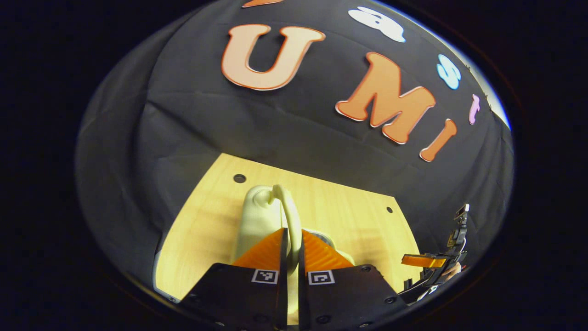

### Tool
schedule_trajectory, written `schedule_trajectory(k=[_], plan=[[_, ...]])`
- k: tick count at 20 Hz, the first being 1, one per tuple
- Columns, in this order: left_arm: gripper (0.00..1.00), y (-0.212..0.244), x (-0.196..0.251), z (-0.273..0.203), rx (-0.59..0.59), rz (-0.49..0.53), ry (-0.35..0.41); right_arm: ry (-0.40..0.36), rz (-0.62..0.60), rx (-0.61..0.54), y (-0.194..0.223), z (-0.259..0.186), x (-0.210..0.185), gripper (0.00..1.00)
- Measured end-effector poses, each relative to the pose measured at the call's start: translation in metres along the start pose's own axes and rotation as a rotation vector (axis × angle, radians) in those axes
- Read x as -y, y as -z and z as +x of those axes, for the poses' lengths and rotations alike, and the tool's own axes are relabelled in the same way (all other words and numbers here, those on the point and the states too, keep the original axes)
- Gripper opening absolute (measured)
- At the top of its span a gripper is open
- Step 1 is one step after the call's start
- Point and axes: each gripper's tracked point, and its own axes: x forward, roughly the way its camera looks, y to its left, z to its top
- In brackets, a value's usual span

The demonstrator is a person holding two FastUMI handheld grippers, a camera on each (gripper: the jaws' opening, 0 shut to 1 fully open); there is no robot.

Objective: First open the suitcase, pack the skin care products into it, and then close the suitcase.

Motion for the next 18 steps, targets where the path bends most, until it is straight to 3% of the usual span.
schedule_trajectory(k=[6,10,18], plan=[[0.09,0.041,0.081,0.044,-0.066,0.023,0.059,0.02,0.012,0.029,-0.011,-0.03,0.054,0.96],[0.09,0.095,0.133,0.085,-0.164,0.027,0.114,0.05,0.047,0.035,-0.006,-0.046,0.093,0.95],[0.1,0.2,0.159,0.153,-0.358,0.122,0.083,0.099,0.083,0.004,0.01,-0.054,0.139,0.96]])
